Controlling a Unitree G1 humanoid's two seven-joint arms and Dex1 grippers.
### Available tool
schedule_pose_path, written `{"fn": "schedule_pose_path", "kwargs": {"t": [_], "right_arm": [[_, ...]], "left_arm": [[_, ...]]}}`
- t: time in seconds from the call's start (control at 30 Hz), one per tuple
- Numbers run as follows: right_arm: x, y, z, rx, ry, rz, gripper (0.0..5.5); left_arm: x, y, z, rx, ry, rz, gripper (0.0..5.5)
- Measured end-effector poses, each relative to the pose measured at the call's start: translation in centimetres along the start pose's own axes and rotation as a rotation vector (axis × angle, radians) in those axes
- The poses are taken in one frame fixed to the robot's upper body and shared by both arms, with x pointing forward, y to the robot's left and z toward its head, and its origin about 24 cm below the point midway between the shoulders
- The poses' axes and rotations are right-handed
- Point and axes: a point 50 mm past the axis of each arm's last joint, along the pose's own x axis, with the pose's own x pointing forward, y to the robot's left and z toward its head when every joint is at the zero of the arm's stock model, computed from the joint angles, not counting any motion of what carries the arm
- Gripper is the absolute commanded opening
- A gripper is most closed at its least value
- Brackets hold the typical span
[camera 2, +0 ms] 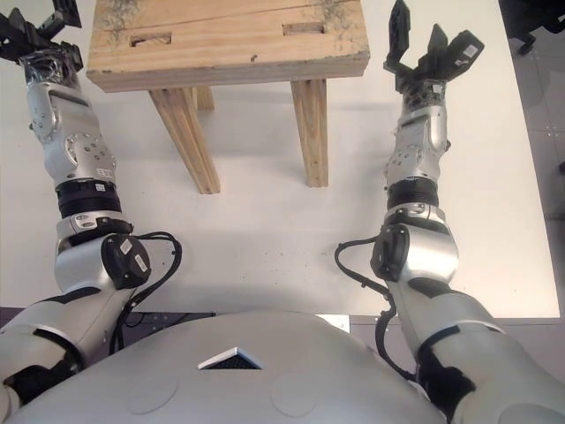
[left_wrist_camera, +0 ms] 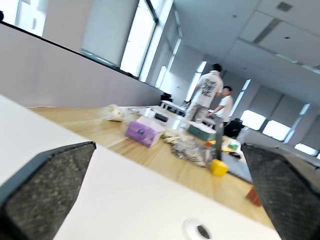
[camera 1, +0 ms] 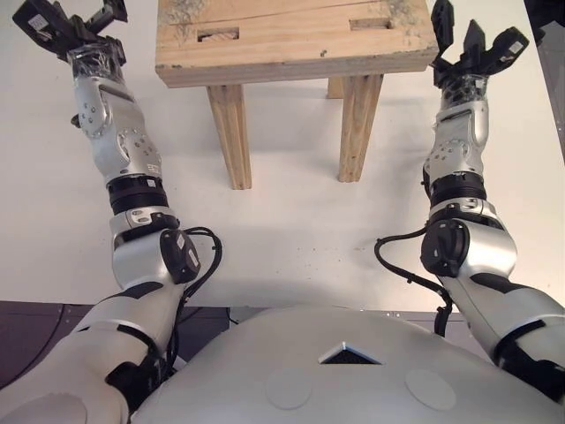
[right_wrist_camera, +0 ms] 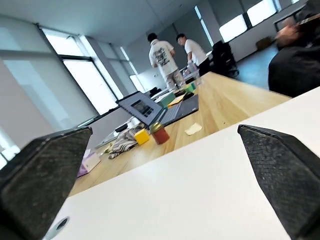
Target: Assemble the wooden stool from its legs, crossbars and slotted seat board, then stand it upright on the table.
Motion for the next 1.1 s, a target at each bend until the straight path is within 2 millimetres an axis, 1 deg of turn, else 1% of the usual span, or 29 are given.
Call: {"fn": "schedule_pose_path", "kwargs": {"t": [0.03, 0.1, 0.17, 0.23, 0.27, 0.33, 0.4, 0.43, 0.5, 0.53, 0.6, 0.63, 0.67, 0.73, 0.8, 0.9, 1.1], "right_arm": [[0.0, 0.3, -0.4, 0.017, -0.003, -0.010, 5.40], [-0.3, 1.2, -2.0, 0.051, 0.034, -0.026, 5.40], [-0.5, 1.2, -2.5, 0.024, 0.061, -0.038, 5.40], [-0.8, 0.8, -2.9, -0.012, 0.092, -0.086, 5.40], [-0.9, 0.6, -3.2, -0.026, 0.112, -0.111, 5.40], [-1.1, 0.6, -4.1, -0.083, 0.185, -0.161, 5.40], [-0.9, 0.9, -5.1, -0.123, 0.293, -0.174, 5.40], [-0.5, 1.4, -5.2, -0.128, 0.315, -0.162, 5.40], [0.4, 2.4, -4.7, -0.118, 0.304, -0.081, 5.40], [0.7, 2.8, -4.4, -0.108, 0.292, -0.043, 5.40], [1.0, 3.4, -3.9, -0.086, 0.266, 0.031, 5.40], [1.1, 3.4, -3.9, -0.085, 0.264, 0.037, 5.40], [1.0, 3.3, -3.8, -0.080, 0.258, 0.035, 5.40], [0.9, 3.0, -3.6, -0.074, 0.239, 0.033, 5.40], [0.8, 2.9, -3.5, -0.076, 0.228, 0.037, 5.40], [0.7, 3.0, -3.6, -0.087, 0.218, 0.040, 5.40], [0.9, 3.5, -3.3, -0.117, 0.195, 0.082, 5.40]], "left_arm": [[-0.3, 0.2, -0.4, -0.010, 0.013, 0.005, 5.38], [-0.8, 0.2, -1.3, -0.047, 0.034, 0.009, 5.38], [-1.2, -0.1, -2.1, -0.114, 0.062, 0.002, 5.38], [-1.5, -0.3, -2.8, -0.173, 0.094, -0.009, 5.38], [-1.5, -0.5, -2.9, -0.159, 0.101, -0.019, 5.38], [-1.4, -0.8, -3.0, -0.069, 0.112, -0.032, 5.38], [-1.1, 0.3, -3.1, 0.039, 0.134, 0.055, 5.38], [-1.1, 1.1, -3.2, 0.073, 0.147, 0.100, 5.38], [-1.0, 2.1, -3.2, 0.105, 0.159, 0.149, 5.38], [-0.9, 2.2, -3.1, 0.109, 0.158, 0.155, 5.38], [-0.2, 1.7, -3.2, 0.104, 0.185, 0.173, 5.38], [0.0, 1.6, -3.2, 0.102, 0.197, 0.181, 5.38], [0.4, 1.2, -3.5, 0.119, 0.257, 0.212, 5.38], [0.7, 0.8, -3.7, 0.147, 0.289, 0.169, 5.38], [0.9, 0.3, -3.4, 0.185, 0.276, 0.100, 5.38], [1.1, -0.4, -3.0, 0.217, 0.244, 0.051, 5.38], [1.2, -1.1, -2.6, 0.300, 0.185, 0.047, 5.38]]}}
